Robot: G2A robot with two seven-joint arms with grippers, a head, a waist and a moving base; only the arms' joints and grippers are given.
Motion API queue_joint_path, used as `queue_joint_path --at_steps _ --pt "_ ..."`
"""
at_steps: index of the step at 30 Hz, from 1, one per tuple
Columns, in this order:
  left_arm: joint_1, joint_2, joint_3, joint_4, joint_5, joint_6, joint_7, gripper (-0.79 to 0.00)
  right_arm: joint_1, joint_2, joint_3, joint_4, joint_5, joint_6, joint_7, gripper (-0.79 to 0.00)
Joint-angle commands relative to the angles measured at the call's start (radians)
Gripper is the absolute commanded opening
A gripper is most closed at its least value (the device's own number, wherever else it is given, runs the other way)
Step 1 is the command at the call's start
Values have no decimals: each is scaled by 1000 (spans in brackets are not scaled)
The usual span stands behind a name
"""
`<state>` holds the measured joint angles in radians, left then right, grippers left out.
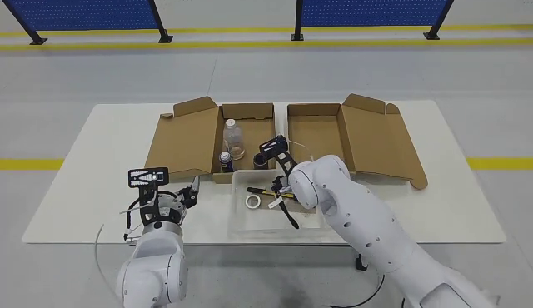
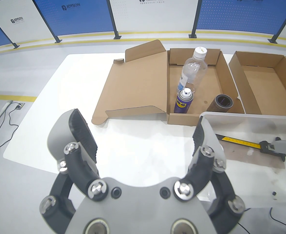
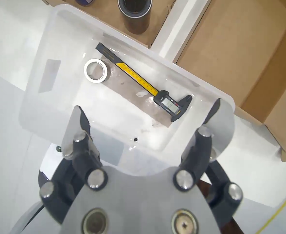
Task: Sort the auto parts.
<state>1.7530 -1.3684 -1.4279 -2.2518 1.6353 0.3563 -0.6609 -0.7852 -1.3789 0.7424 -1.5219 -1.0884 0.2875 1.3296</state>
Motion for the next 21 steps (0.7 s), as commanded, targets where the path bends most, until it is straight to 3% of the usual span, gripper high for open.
queue_joint_path --at_steps 1,8,13,21 --pt "0 0 0 0 0 0 0 0 0 0 0 0 0 0 0 0" --pt "0 0 0 0 0 0 0 0 0 0 0 0 0 0 0 0" --pt "0 0 0 0 0 0 0 0 -12 -7 -11 23 -7 -27 -64 0" --pt "0 0 0 0 0 0 0 0 -11 -51 -79 103 -17 120 -78 0"
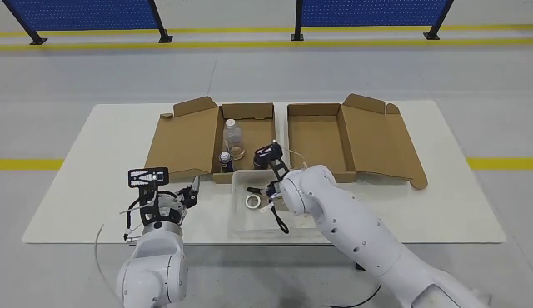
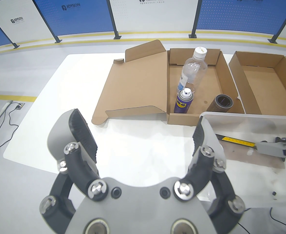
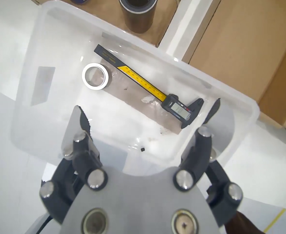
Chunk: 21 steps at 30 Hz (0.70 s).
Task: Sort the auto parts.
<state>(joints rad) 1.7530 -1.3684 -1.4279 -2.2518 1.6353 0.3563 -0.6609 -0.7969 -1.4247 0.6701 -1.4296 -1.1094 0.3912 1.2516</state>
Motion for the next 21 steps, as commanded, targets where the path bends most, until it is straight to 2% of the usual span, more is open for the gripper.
queue_joint_path --at_steps 1,2,3,4,5,7,8,9,10,12,15,21 --pt "0 0 0 0 0 0 0 0 2 -12 -12 26 11 33 -1 -37" --pt "0 0 0 0 0 0 0 0 4 -18 -19 44 18 41 0 -62" --pt "0 0 0 0 0 0 0 0 8 -24 -27 60 25 44 -5 -265" --pt "0 0 0 0 0 0 0 0 11 -31 -33 79 27 54 -9 -385" --pt "0 0 0 0 0 0 0 0 16 -37 -43 99 27 54 -9 -385" --pt "0 0 0 0 0 0 0 0 31 -50 -54 138 40 56 -8 -120" --pt "0 0 0 0 0 0 0 0 37 -57 -62 158 44 50 -8 -114" --pt "0 0 0 0 0 0 0 0 45 -63 -68 180 47 45 -11 -228" --pt "0 0 0 0 0 0 0 0 51 -70 -71 202 55 44 -17 -265" --pt "0 0 0 0 0 0 0 0 59 -82 -77 239 77 33 -37 -206" --pt "0 0 0 0 0 0 0 0 74 -101 -88 289 98 19 -54 -163" --pt "0 0 0 0 0 0 0 0 109 -140 -114 368 130 -5 -79 -206"
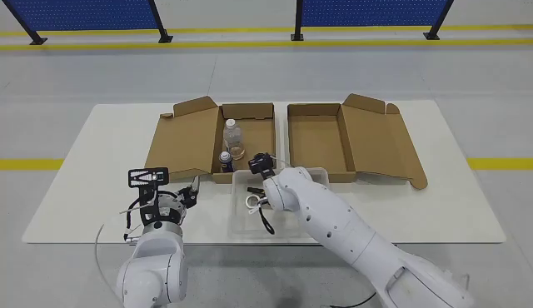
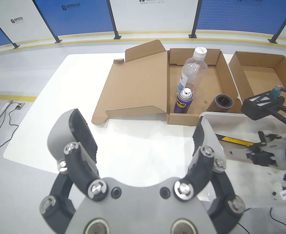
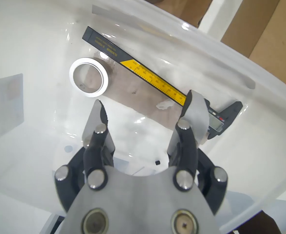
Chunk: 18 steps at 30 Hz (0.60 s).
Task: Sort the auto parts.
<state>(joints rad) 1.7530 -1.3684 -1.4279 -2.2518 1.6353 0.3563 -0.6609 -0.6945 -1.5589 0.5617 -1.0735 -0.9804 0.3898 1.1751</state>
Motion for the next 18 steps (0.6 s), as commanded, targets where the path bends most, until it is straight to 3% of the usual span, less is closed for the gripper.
queue_joint_path --at_steps 1,7,12,18 --pt "0 0 0 0 0 0 0 0 13 -13 -11 24 4 -5 -5 -215" --pt "0 0 0 0 0 0 0 0 52 -56 -36 102 24 -14 -23 -268" --pt "0 0 0 0 0 0 0 0 73 -91 -60 168 33 -26 -34 -425" --pt "0 0 0 0 0 0 0 0 91 -132 -84 234 44 -38 -51 -422"
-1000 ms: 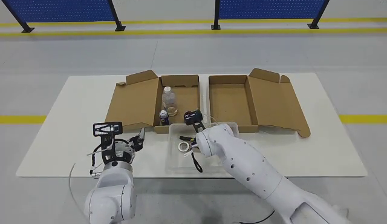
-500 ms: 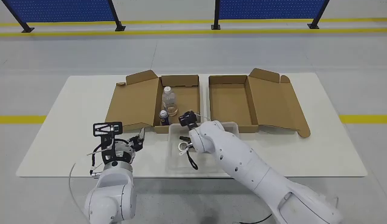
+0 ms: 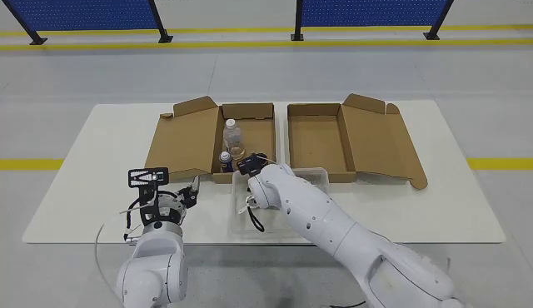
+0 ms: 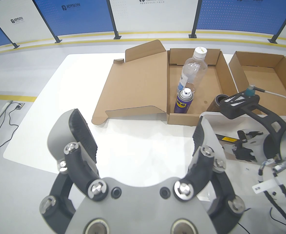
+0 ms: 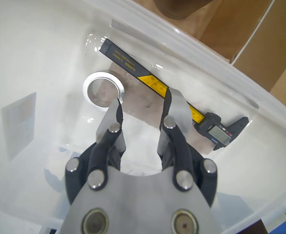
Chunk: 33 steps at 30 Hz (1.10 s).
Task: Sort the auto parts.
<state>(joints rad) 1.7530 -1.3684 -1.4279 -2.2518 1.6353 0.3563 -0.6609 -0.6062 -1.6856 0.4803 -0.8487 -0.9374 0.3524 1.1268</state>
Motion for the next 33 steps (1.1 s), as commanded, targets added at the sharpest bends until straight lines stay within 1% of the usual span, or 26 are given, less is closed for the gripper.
queue_joint_path --at_steps 1,10,12,13,16,20,23,29,31,33 --pt "0 0 0 0 0 0 0 0 4 -12 -5 19 3 -4 -5 -419" --pt "0 0 0 0 0 0 0 0 27 -65 -25 107 11 -28 -24 -431" --pt "0 0 0 0 0 0 0 0 31 -76 -29 130 9 -35 -27 -520" --pt "0 0 0 0 0 0 0 0 33 -81 -29 141 13 -37 -30 -523" --pt "0 0 0 0 0 0 0 0 37 -94 -28 171 18 -46 -38 -480" --pt "0 0 0 0 0 0 0 0 42 -111 -28 207 20 -53 -45 -462" --pt "0 0 0 0 0 0 0 0 46 -122 -25 230 23 -60 -50 -462" --pt "0 0 0 0 0 0 0 0 50 -141 -18 272 32 -75 -55 -502" --pt "0 0 0 0 0 0 0 0 52 -146 -15 286 35 -81 -57 -551" --pt "0 0 0 0 0 0 0 0 54 -151 -10 301 41 -95 -59 -545"
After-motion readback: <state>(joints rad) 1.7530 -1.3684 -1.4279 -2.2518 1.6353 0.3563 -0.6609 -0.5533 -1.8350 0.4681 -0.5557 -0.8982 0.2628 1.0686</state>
